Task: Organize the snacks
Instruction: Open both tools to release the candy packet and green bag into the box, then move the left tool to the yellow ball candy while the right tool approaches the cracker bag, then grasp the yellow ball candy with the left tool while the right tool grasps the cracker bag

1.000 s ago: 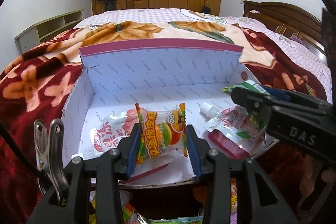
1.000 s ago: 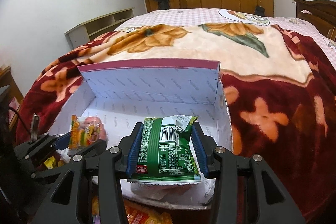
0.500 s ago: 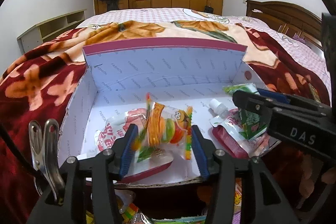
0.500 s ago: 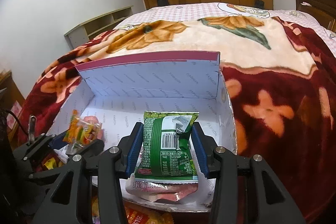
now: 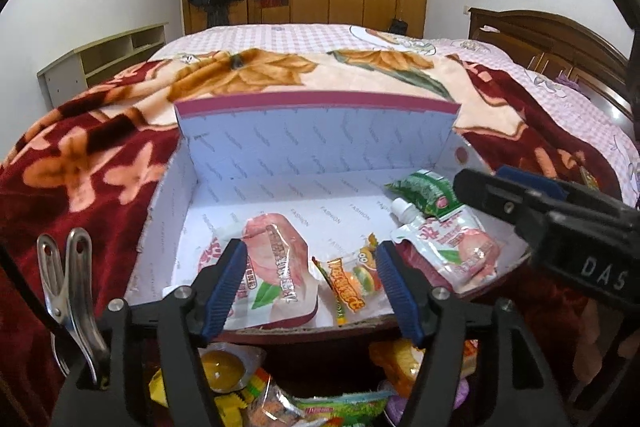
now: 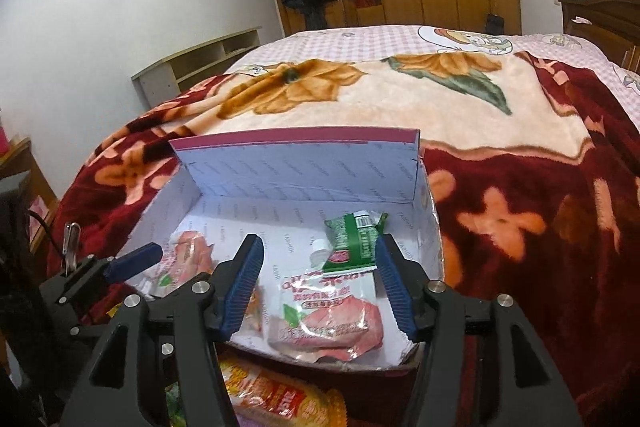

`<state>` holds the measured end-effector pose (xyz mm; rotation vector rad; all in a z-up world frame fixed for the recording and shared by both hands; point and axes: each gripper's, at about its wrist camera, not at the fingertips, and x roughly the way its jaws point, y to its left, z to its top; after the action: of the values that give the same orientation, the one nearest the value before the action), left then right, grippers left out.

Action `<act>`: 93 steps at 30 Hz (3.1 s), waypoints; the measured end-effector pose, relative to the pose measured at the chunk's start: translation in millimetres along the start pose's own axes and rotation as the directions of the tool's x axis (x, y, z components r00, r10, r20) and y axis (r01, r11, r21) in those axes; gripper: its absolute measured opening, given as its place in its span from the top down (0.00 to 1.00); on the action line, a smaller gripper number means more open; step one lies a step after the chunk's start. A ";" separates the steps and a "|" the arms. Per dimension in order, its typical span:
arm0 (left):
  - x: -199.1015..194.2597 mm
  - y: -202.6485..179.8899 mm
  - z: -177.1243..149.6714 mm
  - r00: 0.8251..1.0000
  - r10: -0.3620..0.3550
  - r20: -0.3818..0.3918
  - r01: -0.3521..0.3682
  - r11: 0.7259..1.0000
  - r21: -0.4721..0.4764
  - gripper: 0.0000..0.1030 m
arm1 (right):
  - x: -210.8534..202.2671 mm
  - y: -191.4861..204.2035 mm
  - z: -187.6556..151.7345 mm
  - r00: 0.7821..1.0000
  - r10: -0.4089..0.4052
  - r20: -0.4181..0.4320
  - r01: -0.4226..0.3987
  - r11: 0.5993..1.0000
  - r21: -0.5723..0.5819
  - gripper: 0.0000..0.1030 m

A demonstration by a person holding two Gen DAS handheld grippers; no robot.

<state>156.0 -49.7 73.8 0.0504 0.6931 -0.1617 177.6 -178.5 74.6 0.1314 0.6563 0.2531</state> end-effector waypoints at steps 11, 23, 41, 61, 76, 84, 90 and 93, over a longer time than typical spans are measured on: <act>-32.5 16.7 -6.1 1.000 0.032 0.002 -0.032 0.999 -0.015 0.30 | -27.4 16.1 -4.3 0.999 0.038 0.030 -0.037 0.999 -0.003 0.40; -55.2 50.7 -24.5 0.997 0.074 -0.001 -0.074 0.994 -0.078 0.30 | -47.6 18.5 -28.5 0.999 0.050 0.020 -0.051 0.998 0.027 0.40; -42.3 71.1 -62.1 0.992 0.080 -0.102 -0.093 0.987 -0.131 0.30 | -42.7 15.8 -71.6 0.998 0.047 -0.049 -0.043 0.996 0.083 0.40; -1.5 60.7 -56.3 0.987 0.071 -0.147 -0.094 0.983 -0.155 0.23 | -26.6 8.3 -86.9 0.995 0.048 -0.083 -0.039 0.994 0.105 0.39; -3.5 53.4 -63.5 0.987 0.102 -0.127 -0.116 0.987 -0.109 0.61 | -19.0 5.8 -93.0 0.992 0.062 -0.107 -0.049 0.992 0.120 0.39; -6.9 57.8 -64.3 0.991 0.068 -0.118 -0.082 0.989 -0.123 0.62 | -18.1 7.8 -93.3 0.993 0.047 -0.110 -0.035 0.993 0.111 0.39; 7.0 46.3 -63.7 0.983 0.080 -0.164 -0.092 0.993 -0.067 0.36 | -15.9 11.4 -94.3 0.992 0.040 -0.117 -0.028 0.994 0.102 0.39; 13.0 46.8 -64.0 0.981 0.082 -0.178 -0.097 0.992 -0.076 0.36 | -15.1 12.6 -94.9 0.992 0.039 -0.120 -0.028 0.995 0.098 0.39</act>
<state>133.2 1.1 15.9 0.0152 0.8707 -0.0414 105.1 -166.6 11.4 0.2210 0.7882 0.2633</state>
